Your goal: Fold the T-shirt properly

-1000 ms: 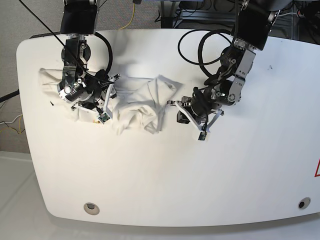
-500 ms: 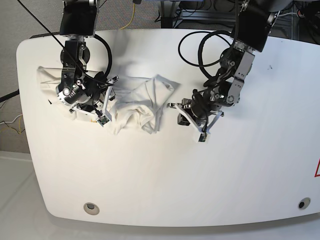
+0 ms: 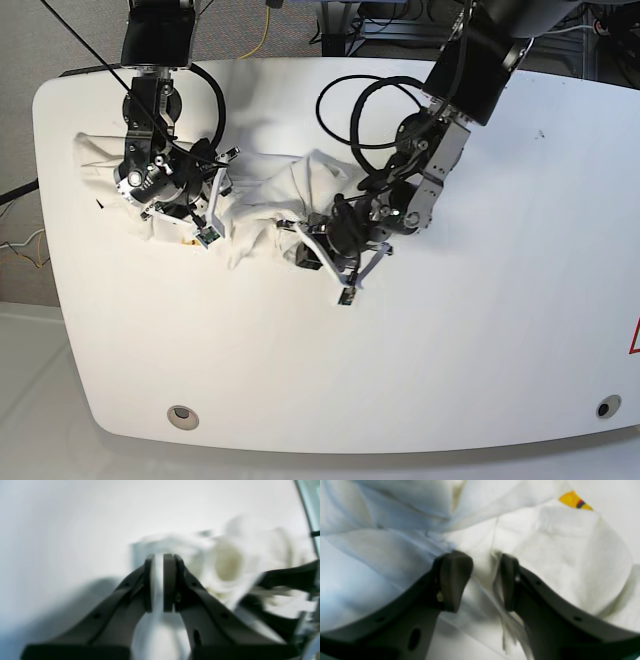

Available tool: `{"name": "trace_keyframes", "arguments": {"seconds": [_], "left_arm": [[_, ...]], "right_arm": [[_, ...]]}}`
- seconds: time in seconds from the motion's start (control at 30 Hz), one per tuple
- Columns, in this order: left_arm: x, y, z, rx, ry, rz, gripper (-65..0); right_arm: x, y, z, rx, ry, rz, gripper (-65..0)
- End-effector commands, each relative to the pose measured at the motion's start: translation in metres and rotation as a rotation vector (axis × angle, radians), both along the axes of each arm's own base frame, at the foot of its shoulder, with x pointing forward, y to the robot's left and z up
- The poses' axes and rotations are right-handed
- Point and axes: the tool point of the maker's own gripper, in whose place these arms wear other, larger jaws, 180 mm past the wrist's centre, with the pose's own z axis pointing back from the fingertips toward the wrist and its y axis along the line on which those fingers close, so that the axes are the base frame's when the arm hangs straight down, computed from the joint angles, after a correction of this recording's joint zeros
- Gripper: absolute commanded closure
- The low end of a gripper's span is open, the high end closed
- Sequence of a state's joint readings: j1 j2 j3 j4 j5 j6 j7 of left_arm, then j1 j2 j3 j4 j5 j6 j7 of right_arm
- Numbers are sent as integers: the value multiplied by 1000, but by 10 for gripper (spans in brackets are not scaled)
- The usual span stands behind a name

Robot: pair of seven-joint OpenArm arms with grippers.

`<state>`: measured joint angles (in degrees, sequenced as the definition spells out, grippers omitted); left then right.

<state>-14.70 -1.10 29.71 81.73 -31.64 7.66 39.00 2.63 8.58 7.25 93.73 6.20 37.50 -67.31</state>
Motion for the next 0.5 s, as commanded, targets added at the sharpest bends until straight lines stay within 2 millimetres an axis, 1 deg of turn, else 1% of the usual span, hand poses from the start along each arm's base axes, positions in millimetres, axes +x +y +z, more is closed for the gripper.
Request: {"name": "trace_keyframes", "arguments": {"seconds": [0.0,0.13,0.3,0.47], "left_arm": [[7,-24,27,-55,-50,-28,-58],[2,-42,33,-84,-34,-50,-58],[0,-52,36,-107,-28,-55,-58],[-5,-51,15,-89,22,-47,-58]], "right_arm": [[7,-4,9,-4,-36,-3,-256],[7,-4,8,-6,-34,-3,-256],[6,-5,8,-7,-33,-3,-256],[1,-9,5,-7,-24,-16,-256]]}}
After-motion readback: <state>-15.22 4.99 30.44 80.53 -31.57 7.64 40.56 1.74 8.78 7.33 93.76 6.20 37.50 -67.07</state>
